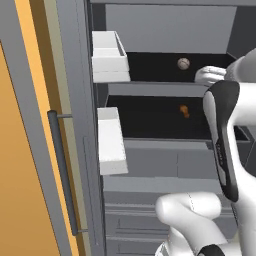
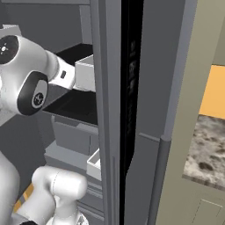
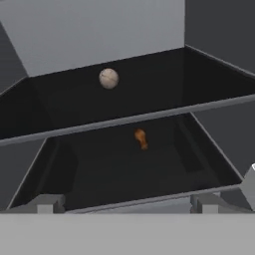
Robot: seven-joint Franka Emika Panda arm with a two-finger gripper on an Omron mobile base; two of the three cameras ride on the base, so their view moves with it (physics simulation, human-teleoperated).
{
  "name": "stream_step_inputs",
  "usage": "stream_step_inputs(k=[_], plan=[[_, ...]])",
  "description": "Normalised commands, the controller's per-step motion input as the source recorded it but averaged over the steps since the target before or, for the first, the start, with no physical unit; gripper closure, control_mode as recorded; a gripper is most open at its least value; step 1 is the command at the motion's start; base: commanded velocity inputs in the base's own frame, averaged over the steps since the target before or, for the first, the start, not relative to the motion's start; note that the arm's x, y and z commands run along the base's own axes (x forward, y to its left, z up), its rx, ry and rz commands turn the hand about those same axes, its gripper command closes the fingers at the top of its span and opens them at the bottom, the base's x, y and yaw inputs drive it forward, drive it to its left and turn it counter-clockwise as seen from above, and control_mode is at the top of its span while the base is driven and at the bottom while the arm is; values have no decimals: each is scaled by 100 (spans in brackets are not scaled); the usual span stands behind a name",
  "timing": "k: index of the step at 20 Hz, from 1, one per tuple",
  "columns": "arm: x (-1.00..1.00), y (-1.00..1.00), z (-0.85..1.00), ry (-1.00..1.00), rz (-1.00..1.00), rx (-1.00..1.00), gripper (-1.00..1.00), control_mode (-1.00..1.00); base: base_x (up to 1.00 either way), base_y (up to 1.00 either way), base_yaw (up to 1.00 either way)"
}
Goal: Pick the egg and butter from the fridge and place them by the bowl for mixing.
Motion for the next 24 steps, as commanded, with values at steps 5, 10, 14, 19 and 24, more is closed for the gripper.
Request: stream_step_inputs(k=[5, 10, 14, 19, 24], plan=[[12, 0, 10, -13, 2, -22, -100, -100, 0, 0, 0], [32, 0, 3, -7, 1, -11, -100, -100, 0, 0, 0], [47, 0, 8, 12, 5, 0, -100, -100, 0, 0, 0], [55, 0, 2, 10, 7, 0, -100, -100, 0, 0, 0], [45, -6, 0, 0, 4, 0, -100, -100, 0, 0, 0]])
